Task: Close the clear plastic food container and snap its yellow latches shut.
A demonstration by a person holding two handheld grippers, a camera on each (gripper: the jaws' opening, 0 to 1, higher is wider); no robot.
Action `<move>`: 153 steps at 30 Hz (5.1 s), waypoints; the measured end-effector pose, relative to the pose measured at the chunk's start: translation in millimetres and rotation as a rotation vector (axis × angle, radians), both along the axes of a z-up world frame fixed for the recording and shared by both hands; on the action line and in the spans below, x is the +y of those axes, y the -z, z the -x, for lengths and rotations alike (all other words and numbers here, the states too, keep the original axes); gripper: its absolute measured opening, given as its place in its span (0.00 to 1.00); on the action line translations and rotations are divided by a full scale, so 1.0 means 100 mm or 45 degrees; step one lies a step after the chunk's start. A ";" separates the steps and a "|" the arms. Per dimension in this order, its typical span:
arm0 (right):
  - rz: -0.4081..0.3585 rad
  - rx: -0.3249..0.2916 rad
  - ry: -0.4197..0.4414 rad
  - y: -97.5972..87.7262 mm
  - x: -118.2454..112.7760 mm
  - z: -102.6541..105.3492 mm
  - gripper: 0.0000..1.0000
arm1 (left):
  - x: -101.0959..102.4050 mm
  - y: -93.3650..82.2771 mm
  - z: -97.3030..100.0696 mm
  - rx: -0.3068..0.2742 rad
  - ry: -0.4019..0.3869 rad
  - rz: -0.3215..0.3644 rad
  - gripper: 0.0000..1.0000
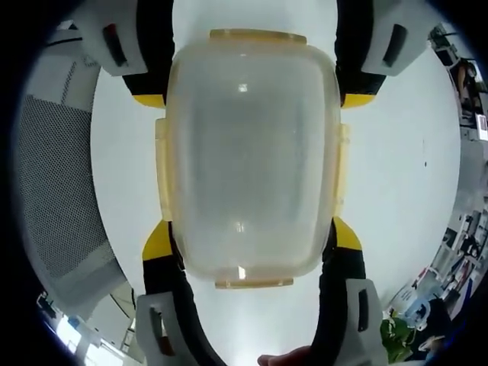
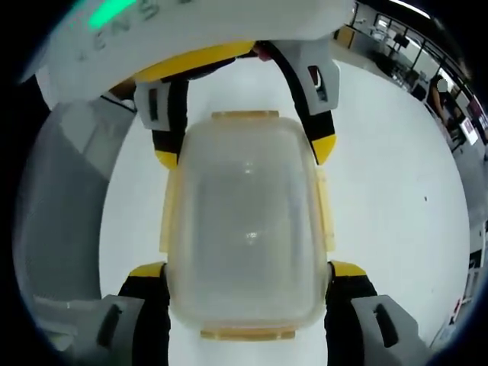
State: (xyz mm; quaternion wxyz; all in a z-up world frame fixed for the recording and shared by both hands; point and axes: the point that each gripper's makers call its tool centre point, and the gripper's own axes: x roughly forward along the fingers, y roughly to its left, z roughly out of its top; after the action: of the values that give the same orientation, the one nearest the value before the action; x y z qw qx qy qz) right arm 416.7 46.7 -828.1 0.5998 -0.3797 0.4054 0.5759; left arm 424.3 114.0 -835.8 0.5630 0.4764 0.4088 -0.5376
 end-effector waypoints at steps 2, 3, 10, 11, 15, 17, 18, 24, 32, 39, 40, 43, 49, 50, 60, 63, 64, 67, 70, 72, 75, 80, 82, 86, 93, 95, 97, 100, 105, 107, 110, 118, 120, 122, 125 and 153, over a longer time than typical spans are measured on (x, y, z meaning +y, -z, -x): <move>-0.003 0.000 -0.002 0.00 0.00 -0.03 0.85 | 0.00 0.00 -0.03 0.004 -0.004 0.006 0.89; -0.003 0.001 -0.003 0.00 0.00 -0.05 0.85 | -0.01 0.00 -0.04 0.006 -0.006 0.009 0.90; 0.001 0.002 -0.008 0.00 0.00 -0.14 0.85 | -0.02 0.01 -0.14 0.012 -0.012 0.008 0.90; 0.002 0.003 -0.008 0.00 -0.01 -0.15 0.85 | -0.02 0.01 -0.15 0.012 -0.012 0.007 0.90; 0.006 0.004 -0.001 -0.01 -0.01 -0.20 0.85 | -0.01 0.01 -0.20 0.016 -0.004 0.004 0.90; 0.005 0.004 0.005 0.00 -0.01 -0.22 0.85 | -0.01 0.01 -0.23 0.017 0.002 0.003 0.90; 0.004 0.004 0.009 -0.01 -0.01 -0.24 0.85 | -0.02 0.01 -0.25 0.017 0.004 0.000 0.90; 0.011 0.005 -0.004 0.00 -0.02 -0.32 0.85 | -0.02 0.00 -0.32 0.021 -0.011 0.004 0.90; 0.015 0.008 -0.008 0.00 -0.02 -0.32 0.85 | -0.02 0.01 -0.32 0.027 -0.013 -0.001 0.90; 0.007 0.008 -0.012 0.00 -0.02 -0.32 0.85 | -0.02 0.00 -0.32 0.024 -0.015 -0.001 0.90; 0.005 0.008 -0.012 -0.01 -0.02 -0.32 0.85 | -0.02 0.00 -0.32 0.024 -0.015 0.000 0.90; 0.001 0.005 -0.020 -0.02 -0.02 -0.32 0.85 | -0.02 0.00 -0.32 0.021 -0.016 -0.002 0.91; -0.022 0.003 -0.033 -0.03 -0.01 -0.33 0.86 | -0.02 0.01 -0.32 0.007 -0.016 -0.002 0.92; -0.025 0.007 -0.033 -0.02 -0.01 -0.33 0.86 | 0.00 0.02 -0.32 -0.006 0.005 -0.017 0.93; -0.005 0.020 0.002 0.05 -0.13 -0.27 0.98 | 0.06 0.05 -0.28 0.024 -0.046 -0.022 0.99; -0.005 0.004 -0.002 0.03 -0.13 -0.29 0.98 | 0.05 0.04 -0.27 0.016 -0.037 -0.024 0.99; -0.010 -0.001 0.004 0.02 -0.13 -0.30 0.97 | 0.05 0.04 -0.27 0.014 -0.038 -0.021 0.99; -0.017 -0.010 0.014 -0.01 -0.12 -0.31 0.97 | 0.05 0.04 -0.28 -0.004 -0.036 -0.022 0.99; -0.011 -0.044 -0.006 -0.03 -0.15 -0.34 0.97 | 0.07 0.01 -0.30 -0.016 -0.039 -0.021 0.99; -0.028 -0.038 0.005 -0.05 -0.16 -0.35 0.96 | 0.08 -0.01 -0.32 -0.016 -0.052 -0.009 0.99; -0.031 -0.028 0.020 -0.05 -0.19 -0.34 0.97 | 0.11 -0.01 -0.31 -0.013 -0.063 -0.008 0.99; -0.038 -0.027 0.043 -0.05 -0.24 -0.32 0.97 | 0.18 -0.01 -0.29 -0.006 -0.097 0.004 0.99; -0.050 -0.027 0.057 -0.05 -0.24 -0.32 0.97 | 0.20 0.00 -0.28 -0.008 -0.115 0.005 0.99; -0.080 -0.030 0.100 -0.09 -0.25 -0.34 0.97 | 0.24 -0.01 -0.28 -0.014 -0.158 0.020 0.99; -0.111 -0.030 0.155 -0.13 -0.27 -0.32 0.95 | 0.30 -0.02 -0.25 -0.022 -0.194 0.055 0.99; -0.111 -0.024 0.166 -0.12 -0.29 -0.31 0.95 | 0.32 -0.02 -0.25 -0.018 -0.212 0.060 0.99; -0.106 -0.033 0.166 -0.12 -0.31 -0.30 0.95 | 0.35 -0.02 -0.25 -0.020 -0.224 0.067 0.99; -0.115 -0.025 0.184 -0.13 -0.32 -0.29 0.95 | 0.37 -0.03 -0.24 -0.015 -0.252 0.080 0.99; -0.126 -0.036 0.214 -0.14 -0.36 -0.30 0.94 | 0.39 -0.05 -0.25 -0.034 -0.268 0.092 0.99; -0.135 -0.033 0.241 -0.15 -0.37 -0.31 0.93 | 0.40 -0.06 -0.25 -0.035 -0.272 0.098 0.99; -0.144 -0.043 0.253 -0.17 -0.39 -0.32 0.93 | 0.40 -0.06 -0.25 -0.037 -0.281 0.103 0.99; -0.165 -0.035 0.290 -0.19 -0.45 -0.27 0.94 | 0.44 -0.05 -0.18 -0.019 -0.333 0.129 0.99; -0.172 -0.036 0.312 -0.20 -0.46 -0.27 0.94 | 0.46 -0.05 -0.16 -0.017 -0.347 0.135 0.99; -0.186 -0.043 0.318 -0.21 -0.47 -0.26 0.94 | 0.48 -0.05 -0.15 -0.015 -0.364 0.149 0.99; -0.212 -0.046 0.346 -0.22 -0.47 -0.27 0.94 | 0.49 -0.06 -0.15 -0.012 -0.408 0.180 0.99; -0.492 -0.072 0.556 -0.36 -0.46 -0.17 0.94 | 0.69 -0.09 0.03 0.000 -0.704 0.416 0.98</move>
State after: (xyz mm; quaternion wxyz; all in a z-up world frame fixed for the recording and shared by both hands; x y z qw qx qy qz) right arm 433.5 0.6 -791.8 0.7818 -0.1781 0.3437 0.4888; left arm 421.2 183.2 -826.7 0.7567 0.2507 0.4310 -0.4229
